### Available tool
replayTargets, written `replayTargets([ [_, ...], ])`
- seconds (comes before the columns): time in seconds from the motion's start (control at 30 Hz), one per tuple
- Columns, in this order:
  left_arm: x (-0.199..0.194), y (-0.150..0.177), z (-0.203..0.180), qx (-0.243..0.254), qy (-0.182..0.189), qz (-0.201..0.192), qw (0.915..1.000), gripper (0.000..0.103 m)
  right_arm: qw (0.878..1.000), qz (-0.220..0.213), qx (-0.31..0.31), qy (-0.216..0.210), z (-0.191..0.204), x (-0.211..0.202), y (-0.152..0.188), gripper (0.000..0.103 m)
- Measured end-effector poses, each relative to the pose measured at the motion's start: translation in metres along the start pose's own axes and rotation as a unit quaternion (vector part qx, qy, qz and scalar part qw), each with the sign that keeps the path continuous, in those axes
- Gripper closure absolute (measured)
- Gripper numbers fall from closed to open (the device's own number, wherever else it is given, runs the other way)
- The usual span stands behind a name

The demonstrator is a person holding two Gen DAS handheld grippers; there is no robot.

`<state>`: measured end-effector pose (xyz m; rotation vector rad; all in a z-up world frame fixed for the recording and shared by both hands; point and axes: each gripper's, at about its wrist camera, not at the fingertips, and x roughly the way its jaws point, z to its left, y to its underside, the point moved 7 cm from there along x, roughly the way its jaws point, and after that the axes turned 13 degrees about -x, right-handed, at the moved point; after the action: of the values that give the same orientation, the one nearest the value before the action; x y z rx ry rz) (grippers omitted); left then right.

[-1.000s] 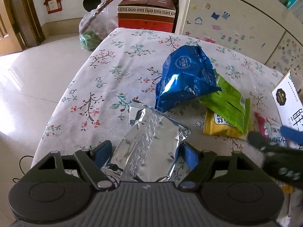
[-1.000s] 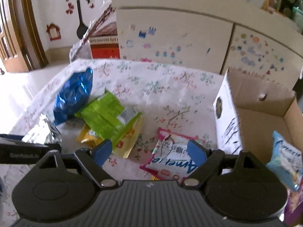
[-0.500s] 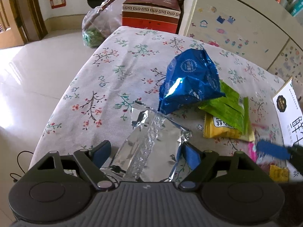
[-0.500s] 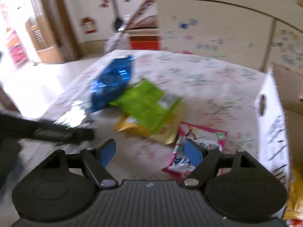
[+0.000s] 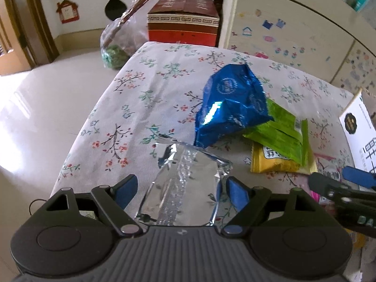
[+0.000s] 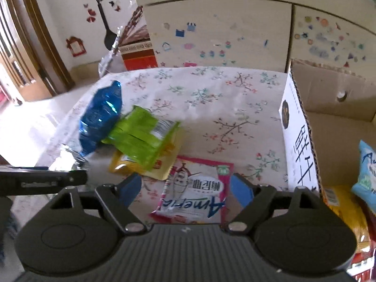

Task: Organize snacks
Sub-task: 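Grasp the silver foil packet with the left tool while the right grasps the pink Amerio packet, then carry both packets over the cardboard box and open both tools to drop them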

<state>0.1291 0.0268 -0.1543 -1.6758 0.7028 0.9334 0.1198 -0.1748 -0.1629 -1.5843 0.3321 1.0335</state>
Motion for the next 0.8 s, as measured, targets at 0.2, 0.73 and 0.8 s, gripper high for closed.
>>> replayTargets([
  [0.2, 0.005, 0.004, -0.006, 0.009, 0.012, 0.012, 0.9998, 0.012, 1.0, 0.016, -0.007, 0.022, 0.0, 0.009, 0.008, 0.018],
  [0.73, -0.004, 0.01, -0.008, 0.012, 0.018, 0.018, 0.9996, 0.036, 1.0, 0.005, -0.015, -0.006, 0.008, -0.004, 0.009, 0.049],
  [0.8, -0.008, 0.012, -0.007, 0.007, 0.018, 0.018, 0.9996, 0.036, 1.0, 0.005, -0.003, -0.019, 0.009, -0.01, 0.01, 0.049],
])
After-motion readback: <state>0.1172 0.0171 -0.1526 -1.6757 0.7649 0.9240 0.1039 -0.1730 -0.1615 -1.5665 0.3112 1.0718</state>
